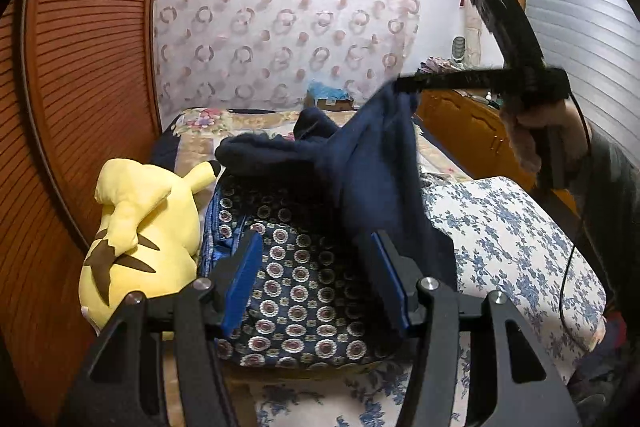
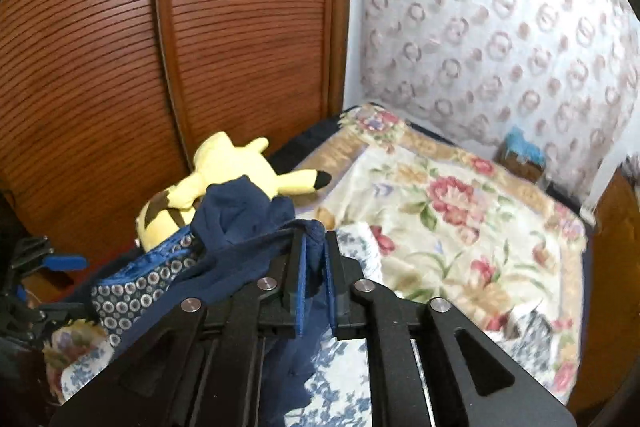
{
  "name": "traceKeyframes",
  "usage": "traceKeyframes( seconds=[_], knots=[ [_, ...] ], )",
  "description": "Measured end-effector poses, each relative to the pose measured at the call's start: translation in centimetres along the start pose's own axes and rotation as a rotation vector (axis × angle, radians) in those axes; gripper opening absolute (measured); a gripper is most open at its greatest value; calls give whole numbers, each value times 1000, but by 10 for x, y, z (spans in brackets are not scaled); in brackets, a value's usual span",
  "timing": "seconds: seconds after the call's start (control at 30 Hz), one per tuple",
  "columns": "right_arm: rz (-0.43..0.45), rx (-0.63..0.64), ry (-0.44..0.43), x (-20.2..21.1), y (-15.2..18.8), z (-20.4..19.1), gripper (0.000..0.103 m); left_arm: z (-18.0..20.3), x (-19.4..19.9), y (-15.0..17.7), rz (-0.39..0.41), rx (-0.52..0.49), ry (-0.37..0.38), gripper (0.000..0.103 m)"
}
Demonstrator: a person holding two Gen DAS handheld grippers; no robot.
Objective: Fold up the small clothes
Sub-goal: 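Lower the shirt onto the patterned garment and open both tools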
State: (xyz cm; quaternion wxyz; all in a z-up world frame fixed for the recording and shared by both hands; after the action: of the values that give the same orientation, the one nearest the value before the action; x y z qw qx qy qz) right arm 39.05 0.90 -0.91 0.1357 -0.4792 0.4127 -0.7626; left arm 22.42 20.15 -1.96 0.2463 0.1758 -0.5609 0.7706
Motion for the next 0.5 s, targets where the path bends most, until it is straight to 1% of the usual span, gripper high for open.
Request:
traceKeyframes(
  seconds=[0.03, 0.07, 0.1, 0.27, 0.43, 0.5],
  knots=[
    [3, 2, -22, -1, 5, -5, 27, 2, 1, 0, 5, -1, -5, 55],
    [0, 6, -25, 1, 10, -10, 41, 4, 3, 0, 14, -1, -8, 55],
    [4, 9, -21, 4, 15, -13, 51, 6, 5, 0, 23, 2, -14, 55],
    [50, 2, 13, 42, 44, -29, 66, 21, 14, 2, 58, 0, -60, 55],
    [99, -55, 73, 89, 85, -37, 73, 44, 22, 12, 97, -20, -102, 55],
    [112, -76, 103, 107, 101, -40, 75, 54, 24, 17, 108, -23, -106, 55]
  ],
)
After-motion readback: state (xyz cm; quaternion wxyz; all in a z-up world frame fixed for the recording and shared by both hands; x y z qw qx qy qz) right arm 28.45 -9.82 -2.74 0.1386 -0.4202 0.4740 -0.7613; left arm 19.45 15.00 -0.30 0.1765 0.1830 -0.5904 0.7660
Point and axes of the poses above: each gripper's, at about its wrist camera, not at the fingertips, and x roughly against the way its jaws point, z to its right, y to its underside, the point moved 8 cm from there along -x, roughly the way its jaws point, and after that the axes turned 13 degrees about x, right-handed, at the moved point
